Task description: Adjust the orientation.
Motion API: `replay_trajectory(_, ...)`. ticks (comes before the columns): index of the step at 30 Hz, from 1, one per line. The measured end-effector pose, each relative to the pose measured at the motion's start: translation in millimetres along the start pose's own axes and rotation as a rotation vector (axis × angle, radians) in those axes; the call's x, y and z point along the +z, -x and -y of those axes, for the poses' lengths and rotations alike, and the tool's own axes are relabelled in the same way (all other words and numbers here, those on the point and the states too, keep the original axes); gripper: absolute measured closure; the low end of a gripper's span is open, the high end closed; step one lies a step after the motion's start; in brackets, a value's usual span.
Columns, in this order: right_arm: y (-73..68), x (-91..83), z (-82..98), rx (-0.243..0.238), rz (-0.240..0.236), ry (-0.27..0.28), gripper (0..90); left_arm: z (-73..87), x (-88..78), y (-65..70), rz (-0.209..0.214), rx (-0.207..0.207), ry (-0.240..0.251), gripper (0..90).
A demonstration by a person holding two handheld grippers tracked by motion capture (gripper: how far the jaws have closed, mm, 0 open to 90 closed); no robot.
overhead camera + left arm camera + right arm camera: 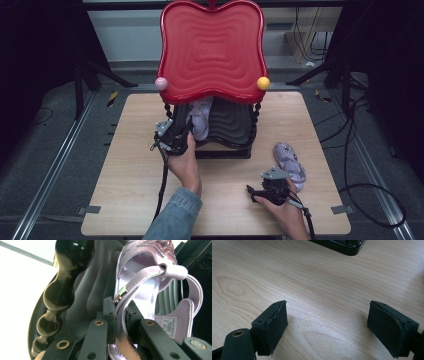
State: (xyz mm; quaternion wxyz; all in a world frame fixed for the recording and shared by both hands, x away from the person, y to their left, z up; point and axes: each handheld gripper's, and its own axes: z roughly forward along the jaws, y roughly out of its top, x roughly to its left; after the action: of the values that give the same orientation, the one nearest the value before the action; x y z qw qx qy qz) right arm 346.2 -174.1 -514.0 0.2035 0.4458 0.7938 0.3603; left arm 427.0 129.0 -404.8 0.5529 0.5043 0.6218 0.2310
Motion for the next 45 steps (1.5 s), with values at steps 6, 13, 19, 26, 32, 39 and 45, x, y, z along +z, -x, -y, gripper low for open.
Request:
replay_trajectory(6,0.1,0.1,0.1,-0.002,0.0,0.001,16.6,3.5,-0.2,3.5,-0.008,0.012,-0.001,80.5)
replay_trajectory(13,0.1,0.1,0.1,-0.002,0.0,0.001,16.6,4.3,0.3,6.7,-0.014,0.022,0.002,77.7)
replay_trajectory(19,0.3,0.2,0.2,-0.006,0.002,0.001,16.6,3.0,1.1,11.7,-0.011,0.054,-0.003,71.8)
replay_trajectory(26,0.4,0.2,0.2,-0.006,0.002,0.001,16.6,2.6,0.5,15.2,-0.001,0.089,-0.006,65.8)
replay_trajectory(32,0.2,0.1,0.1,-0.003,0.0,0.001,16.6,-1.2,-7.1,20.9,0.009,0.136,0.024,58.9)
replay_trajectory(39,0.1,0.0,0.1,-0.003,0.0,0.001,16.6,-6.6,-21.6,28.8,0.027,0.235,0.042,53.7)
replay_trajectory(45,0.3,0.2,0.2,-0.006,0.002,0.001,16.6,-13.1,-37.0,28.1,0.059,0.332,0.024,45.7)
